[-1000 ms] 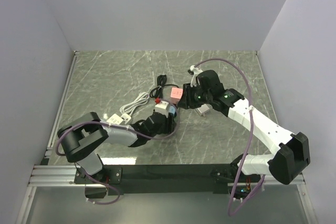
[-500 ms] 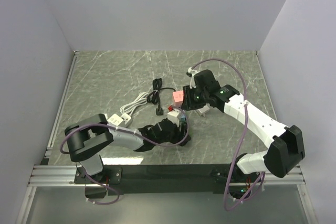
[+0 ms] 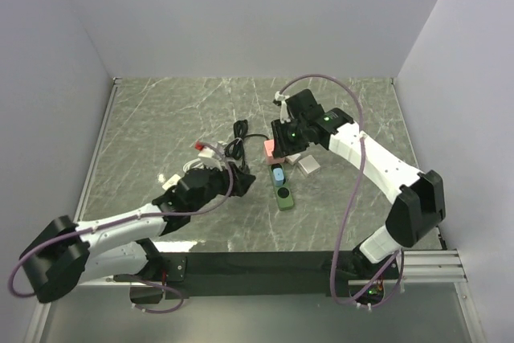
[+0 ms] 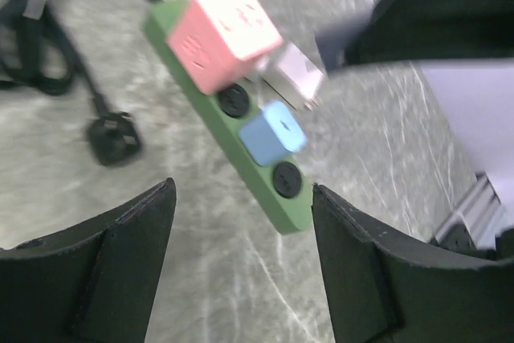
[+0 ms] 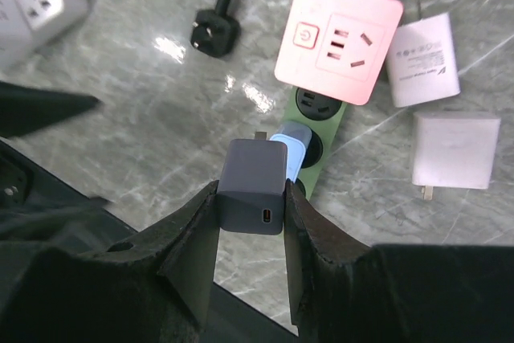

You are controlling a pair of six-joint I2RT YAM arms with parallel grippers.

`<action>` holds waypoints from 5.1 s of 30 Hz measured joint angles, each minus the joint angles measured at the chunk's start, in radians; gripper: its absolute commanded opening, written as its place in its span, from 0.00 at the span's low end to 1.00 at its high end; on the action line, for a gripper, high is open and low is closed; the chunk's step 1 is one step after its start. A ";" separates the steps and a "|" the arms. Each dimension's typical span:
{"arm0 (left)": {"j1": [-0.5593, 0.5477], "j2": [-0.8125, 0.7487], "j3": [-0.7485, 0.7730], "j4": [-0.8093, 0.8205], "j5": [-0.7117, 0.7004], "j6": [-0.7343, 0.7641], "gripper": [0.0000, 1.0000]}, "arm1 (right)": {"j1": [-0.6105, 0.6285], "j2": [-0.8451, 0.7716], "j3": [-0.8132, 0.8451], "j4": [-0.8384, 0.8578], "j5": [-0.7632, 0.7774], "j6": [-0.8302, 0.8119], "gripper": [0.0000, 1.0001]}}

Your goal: Insert the plug

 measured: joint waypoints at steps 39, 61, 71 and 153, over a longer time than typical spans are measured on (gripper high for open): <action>0.247 -0.089 -0.100 -0.035 0.160 -0.007 0.74 | 0.036 0.265 0.131 -0.068 0.073 -0.036 0.00; 0.251 -0.066 -0.100 -0.031 0.184 -0.006 0.75 | 0.039 0.249 0.060 -0.054 0.119 -0.021 0.00; 0.251 -0.066 -0.100 -0.031 0.200 -0.006 0.75 | 0.042 0.255 0.055 -0.047 0.129 -0.016 0.00; 0.251 -0.097 -0.143 0.006 0.199 0.002 0.75 | 0.096 0.335 0.059 -0.014 0.242 0.106 0.00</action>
